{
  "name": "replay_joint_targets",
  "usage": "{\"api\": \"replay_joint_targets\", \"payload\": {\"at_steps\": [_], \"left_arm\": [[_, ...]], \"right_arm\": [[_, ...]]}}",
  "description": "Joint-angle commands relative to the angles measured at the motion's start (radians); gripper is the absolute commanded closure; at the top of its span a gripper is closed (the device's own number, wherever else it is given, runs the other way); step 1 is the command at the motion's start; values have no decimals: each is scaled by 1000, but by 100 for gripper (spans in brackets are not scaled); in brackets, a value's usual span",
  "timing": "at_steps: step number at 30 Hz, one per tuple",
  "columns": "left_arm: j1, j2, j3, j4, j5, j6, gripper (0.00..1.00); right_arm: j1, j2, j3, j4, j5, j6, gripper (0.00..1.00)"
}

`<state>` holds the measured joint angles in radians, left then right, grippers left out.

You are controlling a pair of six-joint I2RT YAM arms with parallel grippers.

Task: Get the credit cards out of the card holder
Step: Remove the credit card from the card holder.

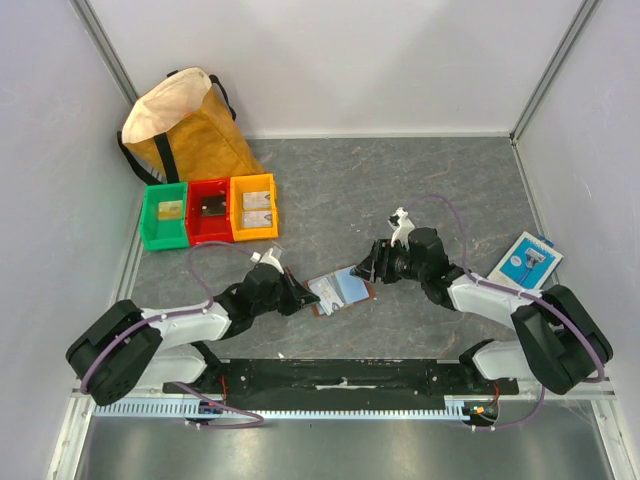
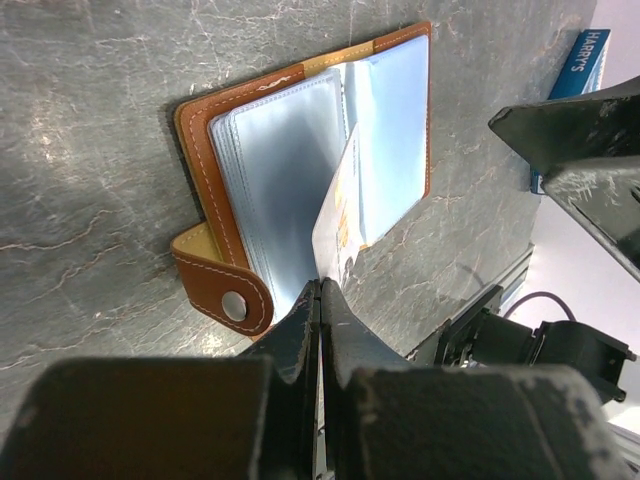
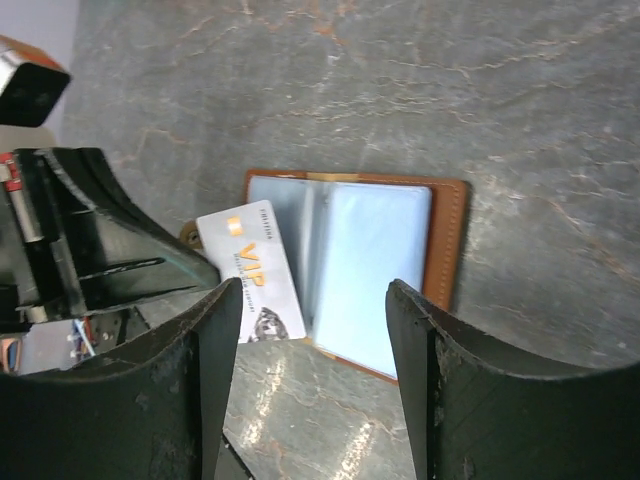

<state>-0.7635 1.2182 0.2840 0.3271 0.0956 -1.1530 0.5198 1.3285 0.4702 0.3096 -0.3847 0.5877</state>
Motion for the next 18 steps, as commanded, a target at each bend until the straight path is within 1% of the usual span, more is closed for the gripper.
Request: {"api": "replay_joint_targets", "payload": {"at_steps": [1, 7, 12, 18], "left_arm": [[1, -16, -38, 98, -30, -53, 98], [1, -9, -85, 208, -30, -85, 98], [0, -5, -100, 231, -25, -97, 98], [1, 1, -141, 325, -33, -135, 98]], "right_arm": [[16, 11, -22, 147, -124, 29, 32], [66, 132, -10, 282, -212, 52, 31], [106, 227, 33, 289, -212, 46, 32], [126, 296, 54, 309, -241, 41, 36]]}}
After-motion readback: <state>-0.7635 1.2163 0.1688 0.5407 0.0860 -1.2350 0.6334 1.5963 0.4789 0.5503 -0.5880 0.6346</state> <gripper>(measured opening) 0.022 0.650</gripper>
